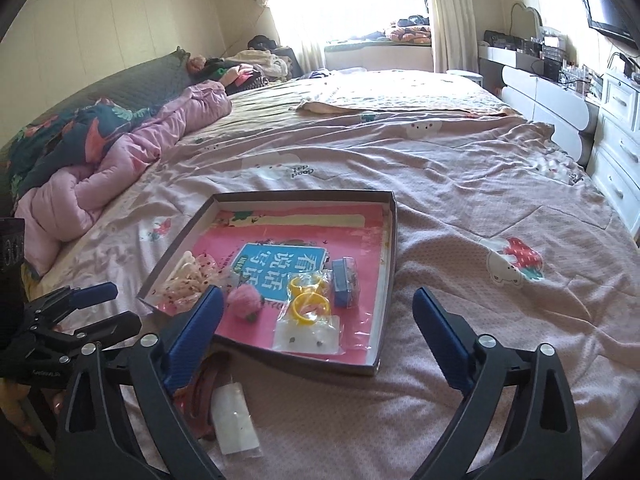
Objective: Organize jewelry
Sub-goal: 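Withdraw both tools from the tray back toward the remaining jewelry, then grasp the coiled yellow hair tie with the left tool while the right grasps the clear bag, then carry the hair tie and clear bag into the tray and release both, then withdraw both tools from the tray toward the last two clips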
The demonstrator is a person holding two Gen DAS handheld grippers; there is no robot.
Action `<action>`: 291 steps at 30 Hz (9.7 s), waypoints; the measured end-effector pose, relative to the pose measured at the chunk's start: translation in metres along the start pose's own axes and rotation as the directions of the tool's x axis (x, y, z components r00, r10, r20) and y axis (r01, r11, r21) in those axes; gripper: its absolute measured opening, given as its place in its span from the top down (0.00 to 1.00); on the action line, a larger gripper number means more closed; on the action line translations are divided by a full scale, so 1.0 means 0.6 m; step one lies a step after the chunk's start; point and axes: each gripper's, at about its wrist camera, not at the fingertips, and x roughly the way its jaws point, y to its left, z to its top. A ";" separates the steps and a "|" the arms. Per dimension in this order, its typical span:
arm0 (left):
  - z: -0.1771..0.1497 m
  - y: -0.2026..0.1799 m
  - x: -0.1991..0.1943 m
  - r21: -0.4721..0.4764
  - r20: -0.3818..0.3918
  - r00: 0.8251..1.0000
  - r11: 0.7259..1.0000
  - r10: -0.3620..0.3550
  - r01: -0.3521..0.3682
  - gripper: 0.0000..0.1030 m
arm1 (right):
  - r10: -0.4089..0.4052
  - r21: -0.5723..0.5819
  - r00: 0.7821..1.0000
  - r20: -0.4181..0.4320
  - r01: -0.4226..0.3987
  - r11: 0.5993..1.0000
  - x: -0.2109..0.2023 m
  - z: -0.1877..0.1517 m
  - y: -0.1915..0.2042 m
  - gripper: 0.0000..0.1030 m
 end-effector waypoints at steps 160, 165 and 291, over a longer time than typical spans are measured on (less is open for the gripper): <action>-0.026 -0.061 0.005 0.131 -0.075 0.997 0.990 -0.037 0.046 0.89 | 0.054 -0.115 0.995 -0.081 -0.063 0.991 -0.058 -0.108 -0.006 0.65; -0.002 -0.066 0.009 0.140 -0.060 0.997 0.989 -0.039 0.047 0.89 | 0.057 -0.112 0.996 -0.072 -0.065 0.992 -0.055 -0.094 -0.004 0.65; 0.036 0.039 -0.041 -0.018 0.059 0.992 0.994 0.108 -0.107 0.12 | 0.035 -0.161 0.999 0.005 -0.034 0.986 -0.066 -0.043 0.052 0.12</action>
